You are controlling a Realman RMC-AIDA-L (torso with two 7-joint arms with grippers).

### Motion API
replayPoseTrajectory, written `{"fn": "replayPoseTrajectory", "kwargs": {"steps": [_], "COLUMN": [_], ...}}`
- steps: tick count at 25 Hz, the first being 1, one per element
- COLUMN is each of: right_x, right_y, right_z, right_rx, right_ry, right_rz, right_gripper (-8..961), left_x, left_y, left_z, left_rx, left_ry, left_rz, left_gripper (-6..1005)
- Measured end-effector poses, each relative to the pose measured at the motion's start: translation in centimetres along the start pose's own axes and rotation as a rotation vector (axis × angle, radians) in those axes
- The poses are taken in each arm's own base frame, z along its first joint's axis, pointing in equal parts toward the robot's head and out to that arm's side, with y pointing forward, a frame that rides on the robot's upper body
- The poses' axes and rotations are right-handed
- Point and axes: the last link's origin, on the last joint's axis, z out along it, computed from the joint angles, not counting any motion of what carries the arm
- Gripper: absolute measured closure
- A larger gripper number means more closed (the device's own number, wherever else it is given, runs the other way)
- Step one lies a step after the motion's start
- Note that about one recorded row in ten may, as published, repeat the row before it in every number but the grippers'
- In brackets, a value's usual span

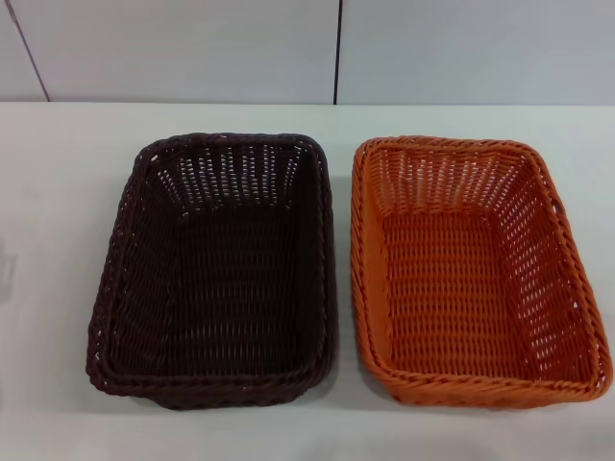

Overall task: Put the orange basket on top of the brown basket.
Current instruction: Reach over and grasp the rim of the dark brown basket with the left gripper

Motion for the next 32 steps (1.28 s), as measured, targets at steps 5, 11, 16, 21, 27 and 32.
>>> {"fn": "replayPoseTrajectory", "kwargs": {"steps": [5,11,16,21,27,32], "right_x": [0.0,0.1,0.1,0.1,0.3,0.7], "right_y": [0.0,0.3,0.6,0.7,0.7,0.8], "right_z": [0.0,-0.1,0.1,0.2,0.3,0.5], "right_rx": [0.000,-0.011,-0.024,-0.028,-0.030,-0.042], "right_ry": [0.000,0.007,0.007,0.006,0.011,0.032], "right_rz": [0.000,0.002,0.005,0.005,-0.001,-0.015], "right_gripper": [272,271,271,271,270,270], "left_x": [0.1,0.7,3.2,7.9,13.3,15.2], "left_y": [0.1,0.9,2.1,3.5,5.9,8.7], "left_z": [0.2,1.0,4.7,7.3,7.2,4.9], "left_rx": [-0.002,-0.051,-0.178,-0.275,-0.398,-0.544], "left_ry": [0.007,0.012,-0.091,-0.243,-0.502,-0.639], "left_rz": [0.004,-0.005,-0.048,-0.043,0.056,0.152], "left_gripper": [216,217,216,218,221,223]}}
